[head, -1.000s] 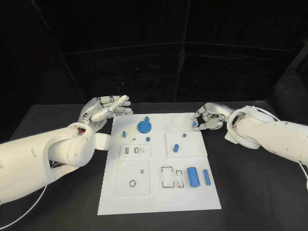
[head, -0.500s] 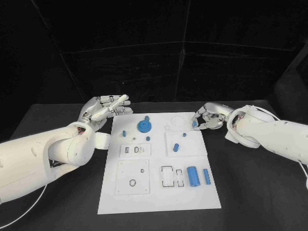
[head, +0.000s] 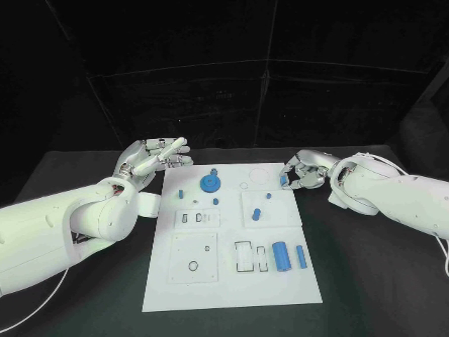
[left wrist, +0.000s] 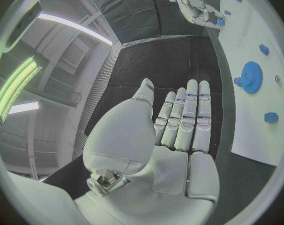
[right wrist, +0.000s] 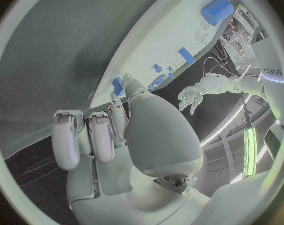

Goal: Assemble the parts on the task board

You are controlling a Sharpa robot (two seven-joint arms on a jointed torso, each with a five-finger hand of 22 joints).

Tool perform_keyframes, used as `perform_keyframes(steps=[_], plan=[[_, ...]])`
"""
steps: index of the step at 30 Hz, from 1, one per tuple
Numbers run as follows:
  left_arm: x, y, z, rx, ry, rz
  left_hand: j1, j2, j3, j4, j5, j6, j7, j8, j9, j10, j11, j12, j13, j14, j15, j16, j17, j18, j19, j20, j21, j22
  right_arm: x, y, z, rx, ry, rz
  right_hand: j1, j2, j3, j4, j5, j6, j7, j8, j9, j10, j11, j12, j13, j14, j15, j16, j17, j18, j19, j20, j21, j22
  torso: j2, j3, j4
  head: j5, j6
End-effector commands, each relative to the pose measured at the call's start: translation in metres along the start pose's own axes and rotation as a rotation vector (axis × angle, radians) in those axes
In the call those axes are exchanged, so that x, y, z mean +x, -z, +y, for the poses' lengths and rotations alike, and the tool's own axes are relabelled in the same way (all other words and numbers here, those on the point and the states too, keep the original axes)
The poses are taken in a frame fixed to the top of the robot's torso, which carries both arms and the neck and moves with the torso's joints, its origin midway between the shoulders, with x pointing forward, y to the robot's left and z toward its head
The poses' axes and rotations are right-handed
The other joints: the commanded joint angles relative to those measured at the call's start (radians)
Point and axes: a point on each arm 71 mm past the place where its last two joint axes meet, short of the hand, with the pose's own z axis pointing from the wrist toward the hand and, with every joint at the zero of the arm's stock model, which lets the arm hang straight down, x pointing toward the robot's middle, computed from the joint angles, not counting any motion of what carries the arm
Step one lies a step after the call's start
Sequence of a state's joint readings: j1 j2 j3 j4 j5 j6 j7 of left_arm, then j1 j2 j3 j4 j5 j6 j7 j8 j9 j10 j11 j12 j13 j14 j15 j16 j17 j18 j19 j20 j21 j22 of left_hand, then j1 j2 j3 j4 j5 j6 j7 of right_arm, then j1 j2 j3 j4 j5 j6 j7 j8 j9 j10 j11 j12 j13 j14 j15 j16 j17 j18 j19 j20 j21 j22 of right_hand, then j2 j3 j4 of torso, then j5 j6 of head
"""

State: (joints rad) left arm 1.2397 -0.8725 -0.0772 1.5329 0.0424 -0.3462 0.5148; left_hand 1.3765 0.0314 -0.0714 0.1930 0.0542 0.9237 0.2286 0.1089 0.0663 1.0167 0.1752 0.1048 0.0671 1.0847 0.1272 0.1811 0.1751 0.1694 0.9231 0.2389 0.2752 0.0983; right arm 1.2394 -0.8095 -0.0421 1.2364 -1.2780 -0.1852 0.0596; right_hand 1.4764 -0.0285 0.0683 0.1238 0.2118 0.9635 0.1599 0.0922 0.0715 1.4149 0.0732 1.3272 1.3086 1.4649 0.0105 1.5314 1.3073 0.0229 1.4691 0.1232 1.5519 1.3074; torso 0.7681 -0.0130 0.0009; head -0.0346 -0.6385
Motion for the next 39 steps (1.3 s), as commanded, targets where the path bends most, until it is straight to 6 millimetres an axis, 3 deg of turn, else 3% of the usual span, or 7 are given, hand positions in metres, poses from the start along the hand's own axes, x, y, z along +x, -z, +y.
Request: perform_keyframes(steps=[1, 14, 18, 23, 31, 34, 39], plan=[[0.002, 0.000, -0.001, 0.007, 0.002, 0.014, 0.001, 0.009, -0.001, -0.004, -0.001, 0.002, 0.006, -0.007, -0.001, -0.001, 0.005, -0.003, 0.000, 0.001, 0.004, -0.006, 0.002, 0.014, 0.006, 0.003, -0.006, -0.001, 0.000, -0.001, 0.000, 0.001, 0.008, 0.007, 0.004, 0.007, 0.001, -0.005, -0.005, 0.010, 0.002, 0.003, 0.001, 0.007, 0.000, 0.004, 0.047, 0.089, -0.008, 0.006, 0.188, -0.015, 0.076, -0.007, 0.006, 0.231, 0.000, -0.0003, -0.0006, 0.001, 0.000], [0.002, -0.001, -0.001, 0.006, 0.002, 0.014, 0.001, 0.009, -0.001, -0.004, -0.001, 0.002, 0.006, -0.007, -0.001, -0.001, 0.005, -0.003, 0.000, 0.001, 0.004, -0.006, 0.002, 0.014, 0.006, 0.003, -0.006, -0.001, -0.001, -0.001, 0.000, 0.007, 0.012, -0.010, -0.003, 0.037, 0.021, -0.005, -0.006, 0.060, -0.013, 0.022, 0.004, 0.017, -0.012, 0.015, 0.057, 0.090, -0.017, 0.008, 0.191, -0.016, 0.081, -0.014, 0.008, 0.238, 0.000, -0.0002, 0.0007, -0.001, -0.001], [0.002, -0.001, -0.001, 0.006, 0.002, 0.014, 0.001, 0.009, -0.001, -0.004, -0.001, 0.002, 0.006, -0.007, -0.001, -0.001, 0.005, -0.003, 0.000, 0.001, 0.004, -0.006, 0.002, 0.014, 0.006, 0.003, -0.006, -0.001, -0.003, -0.001, 0.000, 0.003, 0.013, -0.032, 0.003, 0.069, 0.050, -0.009, -0.049, 0.102, -0.031, 0.040, 0.010, 0.022, -0.027, 0.020, 0.062, 0.091, -0.029, 0.009, 0.195, -0.017, 0.084, -0.024, 0.010, 0.241, -0.001, -0.0004, -0.0002, -0.001, -0.002], [0.002, -0.001, -0.001, 0.005, 0.002, 0.014, 0.001, 0.009, -0.001, -0.004, -0.001, 0.002, 0.006, -0.007, -0.001, -0.001, 0.005, -0.003, 0.000, 0.001, 0.004, -0.006, 0.002, 0.014, 0.006, 0.003, -0.006, -0.001, -0.005, -0.001, 0.000, 0.009, 0.014, -0.062, 0.002, 0.077, 0.060, -0.010, -0.054, 0.109, -0.035, 0.042, 0.010, 0.026, -0.030, 0.023, 0.065, 0.091, -0.033, 0.011, 0.199, -0.018, 0.088, -0.028, 0.012, 0.246, 0.000, -0.0006, -0.0007, -0.002, -0.002], [0.001, 0.000, -0.001, 0.004, 0.002, 0.014, 0.001, 0.009, -0.001, -0.004, -0.001, 0.002, 0.006, -0.007, -0.001, -0.001, 0.005, -0.003, 0.000, 0.001, 0.004, -0.006, 0.002, 0.014, 0.006, 0.003, -0.006, -0.001, -0.007, 0.001, 0.004, 0.009, 0.012, -0.106, -0.005, 0.075, 0.079, -0.016, -0.021, 0.107, -0.036, 0.038, 0.007, 0.029, -0.033, 0.025, 0.068, 0.092, -0.036, 0.011, 0.201, -0.020, 0.091, -0.034, 0.013, 0.250, 0.000, -0.0002, 0.0005, -0.003, -0.004], [0.001, 0.000, -0.001, 0.004, 0.002, 0.014, 0.001, 0.009, -0.001, -0.004, -0.001, 0.002, 0.006, -0.007, -0.001, -0.001, 0.005, -0.003, 0.000, 0.001, 0.004, -0.006, 0.002, 0.014, 0.006, 0.003, -0.006, -0.001, -0.008, 0.003, 0.009, 0.012, 0.006, -0.147, -0.013, 0.073, 0.093, -0.018, 0.015, 0.104, -0.035, 0.034, 0.004, 0.029, -0.032, 0.025, 0.069, 0.092, -0.036, 0.012, 0.202, -0.020, 0.093, -0.035, 0.014, 0.252, -0.002, -0.0001, -0.0006, -0.006, -0.004], [0.000, 0.001, -0.001, 0.003, 0.001, 0.013, 0.001, 0.009, -0.001, -0.004, -0.001, 0.002, 0.006, -0.007, -0.001, -0.001, 0.005, -0.003, 0.000, 0.001, 0.004, -0.006, 0.002, 0.014, 0.006, 0.003, -0.006, -0.001, -0.008, 0.010, 0.025, 0.026, -0.019, -0.193, -0.022, 0.075, 0.102, -0.016, 0.025, 0.104, -0.034, 0.033, 0.004, 0.030, -0.032, 0.024, 0.070, 0.092, -0.036, 0.012, 0.203, -0.020, 0.094, -0.035, 0.015, 0.254, -0.003, -0.0016, -0.0002, -0.008, -0.001]])
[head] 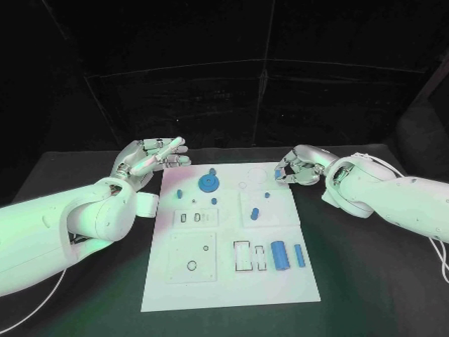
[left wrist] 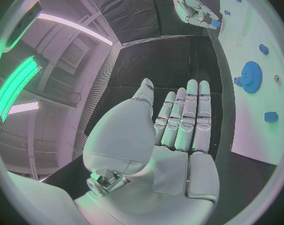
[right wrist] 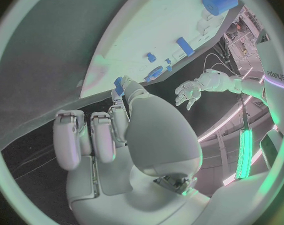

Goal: Assemble the parts on the task board

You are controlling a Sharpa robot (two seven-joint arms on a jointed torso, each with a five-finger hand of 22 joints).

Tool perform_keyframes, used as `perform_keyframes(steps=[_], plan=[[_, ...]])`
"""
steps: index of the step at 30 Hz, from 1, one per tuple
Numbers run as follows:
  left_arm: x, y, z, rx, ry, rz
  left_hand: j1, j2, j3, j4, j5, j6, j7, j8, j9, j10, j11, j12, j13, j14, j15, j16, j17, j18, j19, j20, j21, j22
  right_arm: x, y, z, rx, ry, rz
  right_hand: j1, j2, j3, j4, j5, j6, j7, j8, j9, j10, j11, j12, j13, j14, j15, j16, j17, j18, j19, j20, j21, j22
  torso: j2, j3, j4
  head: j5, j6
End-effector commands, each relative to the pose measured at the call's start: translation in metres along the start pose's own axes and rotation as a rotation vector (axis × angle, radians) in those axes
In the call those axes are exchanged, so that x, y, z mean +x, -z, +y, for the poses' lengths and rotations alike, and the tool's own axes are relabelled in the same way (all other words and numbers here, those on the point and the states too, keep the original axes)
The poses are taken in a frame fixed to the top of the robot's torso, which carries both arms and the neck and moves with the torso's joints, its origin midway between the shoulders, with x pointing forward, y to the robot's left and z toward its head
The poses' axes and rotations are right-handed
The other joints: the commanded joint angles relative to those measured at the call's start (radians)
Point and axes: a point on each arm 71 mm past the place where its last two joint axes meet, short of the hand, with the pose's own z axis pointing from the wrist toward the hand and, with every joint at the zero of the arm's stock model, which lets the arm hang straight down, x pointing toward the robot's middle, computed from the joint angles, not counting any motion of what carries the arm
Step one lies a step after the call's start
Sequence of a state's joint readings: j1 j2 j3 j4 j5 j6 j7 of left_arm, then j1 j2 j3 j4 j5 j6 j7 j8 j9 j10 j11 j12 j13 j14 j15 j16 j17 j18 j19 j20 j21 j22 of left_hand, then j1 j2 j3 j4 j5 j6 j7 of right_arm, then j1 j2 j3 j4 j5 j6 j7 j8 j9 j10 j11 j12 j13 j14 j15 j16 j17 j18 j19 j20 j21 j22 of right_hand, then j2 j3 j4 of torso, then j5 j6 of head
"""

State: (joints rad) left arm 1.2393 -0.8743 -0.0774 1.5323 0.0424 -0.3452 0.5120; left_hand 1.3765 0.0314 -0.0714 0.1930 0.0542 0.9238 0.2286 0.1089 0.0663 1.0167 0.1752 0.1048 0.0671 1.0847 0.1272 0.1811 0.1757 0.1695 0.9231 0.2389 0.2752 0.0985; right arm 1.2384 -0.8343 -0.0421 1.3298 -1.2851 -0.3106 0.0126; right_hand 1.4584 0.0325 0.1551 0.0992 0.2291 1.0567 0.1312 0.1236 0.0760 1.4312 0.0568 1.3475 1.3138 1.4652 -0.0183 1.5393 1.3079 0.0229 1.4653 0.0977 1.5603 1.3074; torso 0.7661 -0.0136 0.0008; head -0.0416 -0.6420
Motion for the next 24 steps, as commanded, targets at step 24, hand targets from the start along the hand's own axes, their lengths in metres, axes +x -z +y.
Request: perform_keyframes(steps=[24], plan=[[-0.002, 0.002, -0.003, 0.007, -0.001, 0.007, 0.003, 0.011, -0.002, -0.006, -0.001, 0.003, 0.005, -0.008, -0.001, 0.000, 0.005, -0.005, 0.000, 0.001, 0.004, -0.008, 0.002, 0.014, 0.007, 0.003, -0.008, -0.002, 0.038, -0.013, 0.132, -0.064, -0.036, -0.019, -0.014, 0.009, 0.034, 0.004, 0.025, 0.018, -0.009, 0.003, 0.001, 0.013, -0.018, 0.000, 0.063, 0.091, -0.009, 0.003, 0.198, -0.021, 0.098, -0.010, 0.007, 0.254, -0.017, -0.0168, 0.0173, 0.057, -0.024]])
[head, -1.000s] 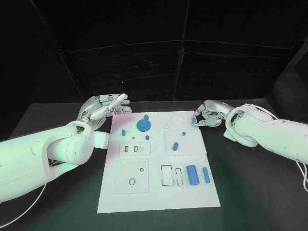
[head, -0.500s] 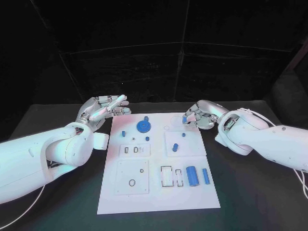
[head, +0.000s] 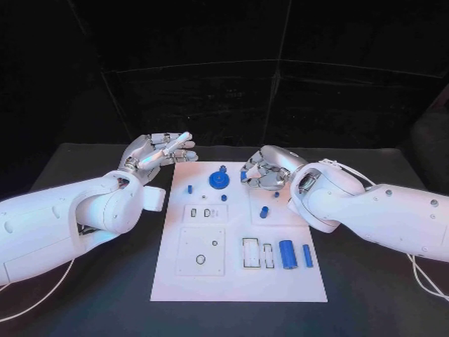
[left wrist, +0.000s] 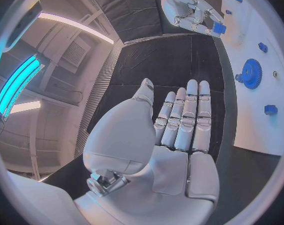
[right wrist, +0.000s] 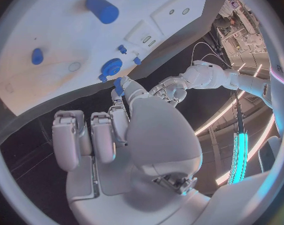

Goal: Assemble the parts on the task board

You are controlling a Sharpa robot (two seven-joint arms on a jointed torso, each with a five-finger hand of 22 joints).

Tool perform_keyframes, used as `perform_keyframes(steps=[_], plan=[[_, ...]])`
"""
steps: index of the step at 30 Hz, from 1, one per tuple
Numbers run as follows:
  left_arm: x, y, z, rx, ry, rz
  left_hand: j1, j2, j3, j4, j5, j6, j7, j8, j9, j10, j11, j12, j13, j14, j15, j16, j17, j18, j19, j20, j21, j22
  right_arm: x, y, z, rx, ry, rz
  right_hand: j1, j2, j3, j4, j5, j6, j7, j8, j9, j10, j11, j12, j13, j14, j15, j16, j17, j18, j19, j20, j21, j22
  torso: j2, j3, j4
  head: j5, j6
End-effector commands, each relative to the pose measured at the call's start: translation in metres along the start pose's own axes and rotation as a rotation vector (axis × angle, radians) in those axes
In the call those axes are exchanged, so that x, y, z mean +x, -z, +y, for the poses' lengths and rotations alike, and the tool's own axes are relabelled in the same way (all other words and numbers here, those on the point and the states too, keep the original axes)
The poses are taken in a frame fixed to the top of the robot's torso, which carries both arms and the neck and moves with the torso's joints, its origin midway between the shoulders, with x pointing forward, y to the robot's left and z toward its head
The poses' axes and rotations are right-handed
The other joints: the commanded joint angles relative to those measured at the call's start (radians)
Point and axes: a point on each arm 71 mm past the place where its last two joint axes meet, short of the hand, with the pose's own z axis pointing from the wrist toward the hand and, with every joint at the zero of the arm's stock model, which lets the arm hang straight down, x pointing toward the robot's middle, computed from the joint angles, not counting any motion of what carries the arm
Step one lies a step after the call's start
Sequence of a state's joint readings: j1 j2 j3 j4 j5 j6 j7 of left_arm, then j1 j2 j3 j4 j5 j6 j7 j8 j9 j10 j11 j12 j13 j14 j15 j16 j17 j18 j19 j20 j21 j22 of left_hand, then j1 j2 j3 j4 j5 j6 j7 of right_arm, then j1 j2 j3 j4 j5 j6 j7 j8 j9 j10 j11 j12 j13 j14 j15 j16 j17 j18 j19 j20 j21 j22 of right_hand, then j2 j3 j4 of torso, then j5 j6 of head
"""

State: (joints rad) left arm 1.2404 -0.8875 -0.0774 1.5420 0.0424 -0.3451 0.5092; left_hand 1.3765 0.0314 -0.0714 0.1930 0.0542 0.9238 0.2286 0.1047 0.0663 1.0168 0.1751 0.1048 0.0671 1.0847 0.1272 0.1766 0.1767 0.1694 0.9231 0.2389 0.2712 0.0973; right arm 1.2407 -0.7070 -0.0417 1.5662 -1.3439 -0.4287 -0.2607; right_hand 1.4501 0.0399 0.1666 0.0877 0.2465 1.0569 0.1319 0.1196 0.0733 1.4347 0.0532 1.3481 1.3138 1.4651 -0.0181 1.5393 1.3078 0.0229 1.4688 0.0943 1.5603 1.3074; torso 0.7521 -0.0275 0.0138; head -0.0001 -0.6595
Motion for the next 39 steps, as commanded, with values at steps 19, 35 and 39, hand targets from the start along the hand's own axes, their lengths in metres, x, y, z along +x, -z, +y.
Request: perform_keyframes(steps=[19, 35, 39], plan=[[-0.001, -0.003, -0.002, 0.015, -0.006, 0.002, 0.005, 0.011, -0.002, -0.008, -0.001, 0.003, 0.005, -0.005, -0.001, 0.000, 0.005, -0.005, 0.000, 0.000, 0.004, -0.005, 0.001, 0.014, 0.007, 0.003, -0.004, -0.002, 0.069, -0.007, 0.045, -0.075, 0.134, 0.190, -0.014, -0.003, 0.028, 0.015, 0.007, 0.013, -0.007, 0.003, 0.003, 0.008, -0.013, -0.002, 0.061, 0.091, -0.009, 0.001, 0.196, -0.021, 0.095, -0.007, 0.007, 0.254, -0.004, -0.0021, 0.0025, 0.049, -0.030], [-0.001, -0.004, -0.002, 0.014, -0.006, 0.003, 0.005, 0.011, -0.002, -0.008, -0.001, 0.003, 0.005, -0.005, -0.001, 0.000, 0.005, -0.005, 0.000, 0.000, 0.004, -0.005, 0.001, 0.014, 0.007, 0.003, -0.004, -0.002, 0.083, -0.005, 0.050, -0.086, 0.158, 0.193, -0.019, -0.008, 0.030, 0.014, 0.005, 0.011, -0.006, 0.001, 0.003, 0.008, -0.012, -0.002, 0.062, 0.091, -0.008, 0.001, 0.196, -0.020, 0.094, -0.007, 0.007, 0.254, -0.004, -0.0012, 0.0026, 0.055, -0.041], [-0.002, -0.004, -0.001, 0.013, -0.006, 0.003, 0.005, 0.011, -0.002, -0.008, -0.001, 0.003, 0.005, -0.005, -0.001, 0.000, 0.005, -0.005, 0.000, 0.000, 0.004, -0.005, 0.001, 0.014, 0.007, 0.003, -0.004, -0.002, 0.084, -0.006, 0.050, -0.085, 0.161, 0.194, -0.021, -0.010, 0.030, 0.014, 0.005, 0.011, -0.006, 0.001, 0.003, 0.008, -0.012, -0.002, 0.062, 0.091, -0.008, 0.001, 0.196, -0.021, 0.094, -0.007, 0.007, 0.254, -0.004, -0.0012, 0.0017, 0.056, -0.044]])
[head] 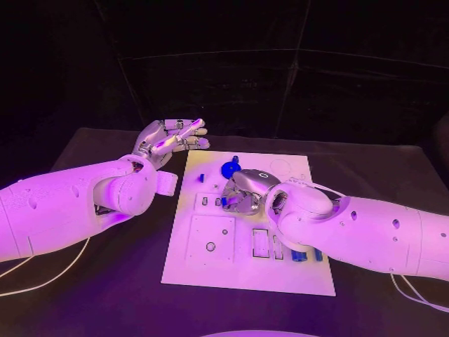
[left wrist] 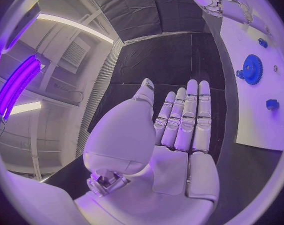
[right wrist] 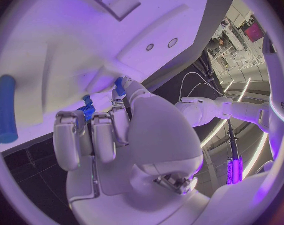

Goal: Assemble the parts on the task board

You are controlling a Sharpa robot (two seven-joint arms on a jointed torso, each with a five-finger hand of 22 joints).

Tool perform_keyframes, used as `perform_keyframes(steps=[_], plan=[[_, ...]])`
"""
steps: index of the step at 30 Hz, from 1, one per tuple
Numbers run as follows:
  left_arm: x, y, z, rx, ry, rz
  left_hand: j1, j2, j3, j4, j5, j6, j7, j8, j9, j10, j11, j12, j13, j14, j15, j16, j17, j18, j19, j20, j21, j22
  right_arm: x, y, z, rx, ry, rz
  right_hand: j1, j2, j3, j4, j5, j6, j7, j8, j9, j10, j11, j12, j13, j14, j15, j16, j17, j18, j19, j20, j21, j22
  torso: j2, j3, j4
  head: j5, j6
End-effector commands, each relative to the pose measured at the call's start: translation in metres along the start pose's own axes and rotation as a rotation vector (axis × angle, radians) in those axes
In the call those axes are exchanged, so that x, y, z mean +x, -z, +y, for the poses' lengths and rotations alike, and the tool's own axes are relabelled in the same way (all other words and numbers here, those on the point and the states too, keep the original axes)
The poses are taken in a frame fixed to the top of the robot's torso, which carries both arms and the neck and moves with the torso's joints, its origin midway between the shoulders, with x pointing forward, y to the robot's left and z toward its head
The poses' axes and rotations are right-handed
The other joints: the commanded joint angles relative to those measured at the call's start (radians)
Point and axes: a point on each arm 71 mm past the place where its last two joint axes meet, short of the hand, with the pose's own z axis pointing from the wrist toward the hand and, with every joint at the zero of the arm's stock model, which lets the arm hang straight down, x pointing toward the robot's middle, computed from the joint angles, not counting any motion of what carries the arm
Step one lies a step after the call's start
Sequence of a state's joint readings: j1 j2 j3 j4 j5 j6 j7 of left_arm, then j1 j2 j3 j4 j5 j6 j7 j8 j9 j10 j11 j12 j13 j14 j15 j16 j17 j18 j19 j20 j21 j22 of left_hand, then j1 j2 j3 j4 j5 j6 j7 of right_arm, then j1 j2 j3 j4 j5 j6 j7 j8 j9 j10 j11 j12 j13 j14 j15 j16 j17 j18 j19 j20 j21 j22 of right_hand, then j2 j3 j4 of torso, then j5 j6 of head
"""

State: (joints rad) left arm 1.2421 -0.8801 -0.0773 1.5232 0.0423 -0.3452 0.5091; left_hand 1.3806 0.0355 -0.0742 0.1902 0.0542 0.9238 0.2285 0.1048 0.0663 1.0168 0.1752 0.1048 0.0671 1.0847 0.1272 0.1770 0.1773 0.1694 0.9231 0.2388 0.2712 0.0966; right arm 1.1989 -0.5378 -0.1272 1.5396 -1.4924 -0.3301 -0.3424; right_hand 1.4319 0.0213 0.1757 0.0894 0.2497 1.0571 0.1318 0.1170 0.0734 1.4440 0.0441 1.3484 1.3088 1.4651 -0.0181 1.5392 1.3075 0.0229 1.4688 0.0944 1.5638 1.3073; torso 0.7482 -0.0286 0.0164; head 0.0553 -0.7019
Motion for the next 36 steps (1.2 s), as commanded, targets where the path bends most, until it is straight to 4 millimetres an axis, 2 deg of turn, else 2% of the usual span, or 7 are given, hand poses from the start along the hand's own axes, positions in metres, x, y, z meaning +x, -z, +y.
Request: perform_keyframes(steps=[1, 12, 36], plan=[[0.0015, -0.0008, -0.0016, 0.010, 0.001, 0.013, 0.001, 0.007, 0.001, -0.005, -0.001, 0.003, 0.005, -0.005, -0.001, 0.000, 0.005, -0.005, 0.000, 0.000, 0.004, -0.006, 0.001, 0.014, 0.007, 0.003, -0.004, -0.001, 0.0001, -0.0003, 0.0001, 0.003, 0.023, -0.001, -0.003, 0.008, 0.021, 0.013, 0.001, 0.011, -0.006, 0.003, 0.003, -0.001, -0.003, -0.002, 0.067, 0.091, -0.008, 0.001, 0.196, -0.021, 0.094, -0.007, 0.003, 0.254, 0.000, 0.0000, -0.0006, 0.001, -0.002], [0.0013, -0.0011, -0.0013, 0.008, 0.002, 0.015, 0.002, 0.008, 0.000, -0.007, -0.001, 0.003, 0.005, -0.005, -0.001, 0.000, 0.005, -0.006, 0.000, -0.001, 0.005, -0.008, 0.001, 0.013, 0.006, 0.003, -0.005, -0.002, 0.0007, -0.0017, -0.0018, 0.020, 0.040, 0.002, -0.009, 0.003, 0.022, 0.013, -0.001, 0.009, -0.005, 0.001, 0.003, -0.002, -0.002, -0.004, 0.066, 0.091, -0.007, 0.001, 0.195, -0.020, 0.094, -0.006, 0.003, 0.254, 0.000, -0.0001, 0.0001, 0.001, -0.004], [0.0015, -0.0011, -0.0009, 0.004, 0.004, 0.019, 0.001, 0.008, -0.001, -0.007, -0.001, 0.003, 0.005, -0.006, -0.001, 0.000, 0.005, -0.007, 0.000, -0.002, 0.005, -0.009, 0.001, 0.013, 0.006, 0.003, -0.006, -0.002, 0.0031, -0.0023, -0.0026, 0.036, 0.068, 0.031, -0.031, -0.026, 0.030, 0.009, -0.022, -0.012, 0.005, -0.015, -0.001, -0.015, 0.006, -0.023, 0.053, 0.088, -0.001, -0.004, 0.186, -0.018, 0.087, -0.002, -0.001, 0.245, -0.001, -0.0004, -0.0005, 0.001, -0.010]])
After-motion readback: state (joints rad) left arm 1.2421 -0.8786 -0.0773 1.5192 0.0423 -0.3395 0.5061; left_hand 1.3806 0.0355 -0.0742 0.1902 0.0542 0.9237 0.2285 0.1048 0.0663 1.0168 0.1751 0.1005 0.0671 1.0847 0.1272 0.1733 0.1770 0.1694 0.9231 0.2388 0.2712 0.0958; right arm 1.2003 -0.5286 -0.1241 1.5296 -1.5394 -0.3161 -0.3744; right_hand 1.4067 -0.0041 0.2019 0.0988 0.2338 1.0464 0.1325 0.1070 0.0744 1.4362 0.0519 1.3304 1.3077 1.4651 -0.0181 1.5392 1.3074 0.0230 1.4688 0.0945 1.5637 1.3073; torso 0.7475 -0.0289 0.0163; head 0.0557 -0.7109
